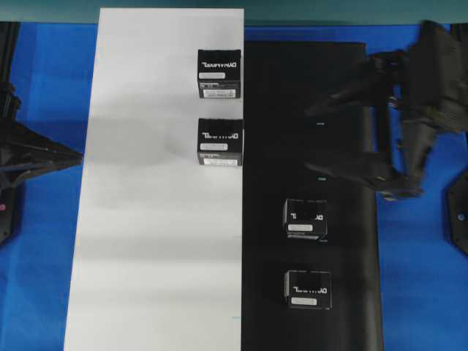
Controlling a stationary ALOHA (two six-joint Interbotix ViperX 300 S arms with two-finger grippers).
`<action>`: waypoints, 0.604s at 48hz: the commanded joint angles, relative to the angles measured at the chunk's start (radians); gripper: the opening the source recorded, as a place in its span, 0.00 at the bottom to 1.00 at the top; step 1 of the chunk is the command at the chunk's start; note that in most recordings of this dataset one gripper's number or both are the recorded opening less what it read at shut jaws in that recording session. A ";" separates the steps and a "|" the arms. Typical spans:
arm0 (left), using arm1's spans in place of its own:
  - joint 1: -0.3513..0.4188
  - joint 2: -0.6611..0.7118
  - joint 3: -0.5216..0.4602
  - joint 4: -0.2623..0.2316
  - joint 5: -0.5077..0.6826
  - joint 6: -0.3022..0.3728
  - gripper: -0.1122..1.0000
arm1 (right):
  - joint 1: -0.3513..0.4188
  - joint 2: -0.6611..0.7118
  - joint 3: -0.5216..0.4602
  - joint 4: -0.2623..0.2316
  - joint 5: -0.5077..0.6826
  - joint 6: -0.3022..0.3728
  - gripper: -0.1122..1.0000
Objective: Place the box from the black base onto the white base.
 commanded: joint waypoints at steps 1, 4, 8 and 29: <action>-0.006 0.014 -0.026 0.002 -0.005 -0.002 0.06 | 0.006 -0.048 0.018 -0.002 0.000 -0.002 0.99; -0.008 0.020 -0.026 0.002 -0.005 -0.002 0.06 | 0.009 -0.080 0.034 -0.002 0.006 0.003 0.99; -0.009 0.028 -0.026 0.002 -0.006 0.000 0.06 | 0.012 -0.115 0.058 0.000 0.014 0.009 0.99; -0.011 0.020 -0.025 0.003 -0.005 0.005 0.06 | 0.021 -0.268 0.156 0.003 0.094 0.012 0.99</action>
